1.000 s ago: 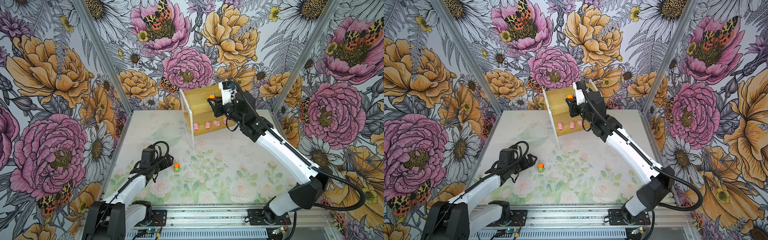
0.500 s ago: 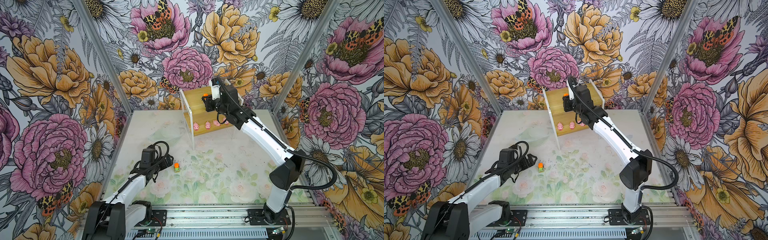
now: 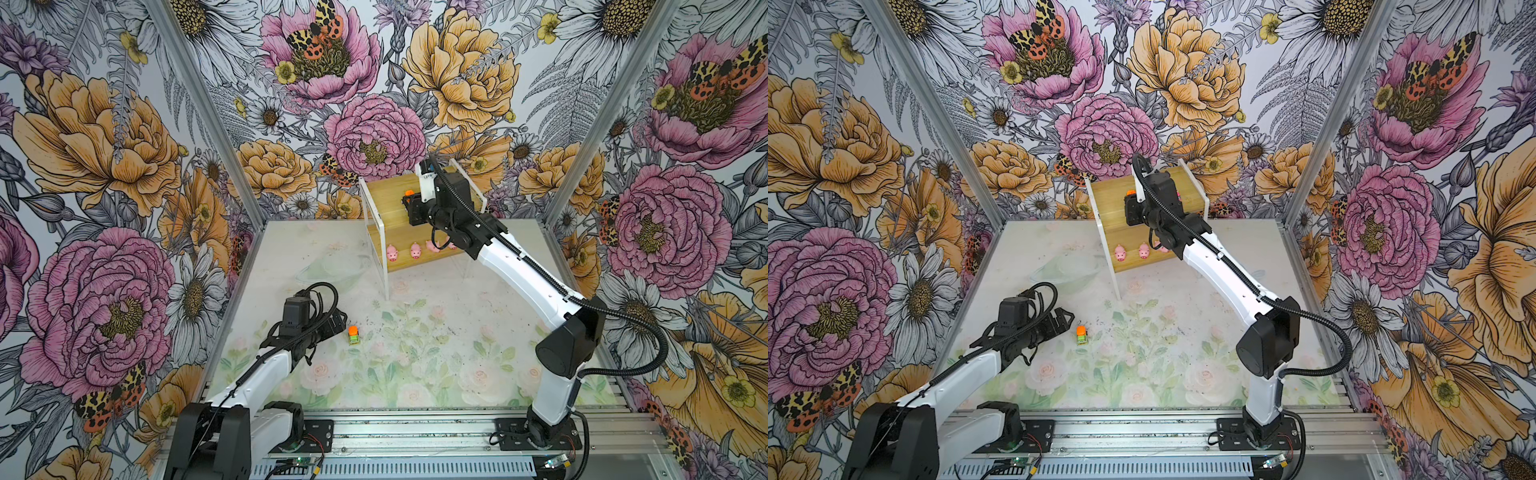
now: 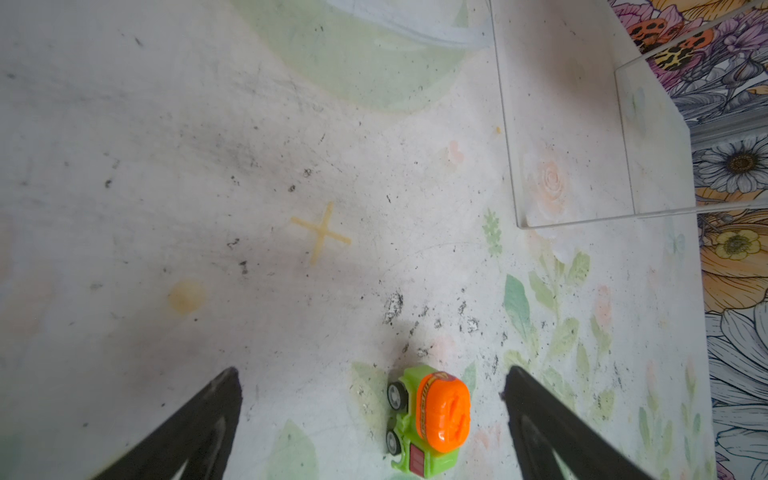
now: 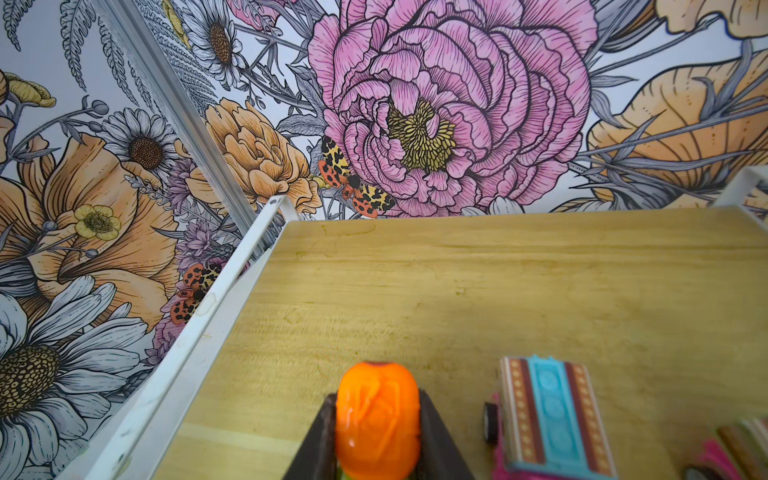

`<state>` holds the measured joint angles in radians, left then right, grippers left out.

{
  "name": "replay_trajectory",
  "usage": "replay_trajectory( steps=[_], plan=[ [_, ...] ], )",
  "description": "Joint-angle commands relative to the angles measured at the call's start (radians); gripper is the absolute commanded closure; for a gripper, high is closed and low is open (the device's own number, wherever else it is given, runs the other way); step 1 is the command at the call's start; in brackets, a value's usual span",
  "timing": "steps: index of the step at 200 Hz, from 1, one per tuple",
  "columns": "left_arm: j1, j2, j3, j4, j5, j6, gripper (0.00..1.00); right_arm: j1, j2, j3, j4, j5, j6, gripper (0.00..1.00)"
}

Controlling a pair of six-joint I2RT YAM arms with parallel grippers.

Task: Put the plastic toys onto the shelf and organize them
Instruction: 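Lower the green truck onto the upper shelf and open the right gripper, then withdraw the right gripper back over the remaining green truck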

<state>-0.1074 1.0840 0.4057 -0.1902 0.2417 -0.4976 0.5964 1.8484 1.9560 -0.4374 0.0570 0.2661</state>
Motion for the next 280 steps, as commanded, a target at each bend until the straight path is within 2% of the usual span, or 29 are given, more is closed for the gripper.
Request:
replay_trajectory(
  steps=[1,65,135,186,222,246,267,280],
  plan=[
    [0.005,0.000,0.013,0.007,0.009,0.012,0.01,0.009,0.018,0.034,-0.007,0.017,-0.001,0.66],
    [0.005,0.002,0.015,0.007,0.010,0.014,0.01,0.012,-0.010,0.032,-0.007,0.033,-0.025,0.49],
    [0.005,0.001,0.013,0.009,0.011,0.011,0.01,0.027,-0.203,-0.055,-0.008,-0.001,-0.089,0.39],
    [0.007,-0.006,0.011,0.008,0.010,0.010,0.01,0.050,-0.427,-0.363,-0.003,-0.061,-0.126,0.37],
    [0.007,-0.005,0.010,0.009,0.007,0.008,0.01,0.122,-0.530,-0.623,0.031,-0.087,-0.143,0.37],
    [0.008,-0.005,0.009,0.009,0.006,0.004,0.01,0.190,-0.557,-0.807,0.144,-0.098,-0.100,0.36],
    [0.008,-0.010,0.007,0.008,0.007,0.001,0.01,0.290,-0.545,-0.953,0.293,-0.098,-0.047,0.36],
    [0.008,-0.017,0.004,0.006,0.006,-0.003,0.01,0.336,-0.522,-1.020,0.384,-0.070,-0.011,0.36]
  ],
)
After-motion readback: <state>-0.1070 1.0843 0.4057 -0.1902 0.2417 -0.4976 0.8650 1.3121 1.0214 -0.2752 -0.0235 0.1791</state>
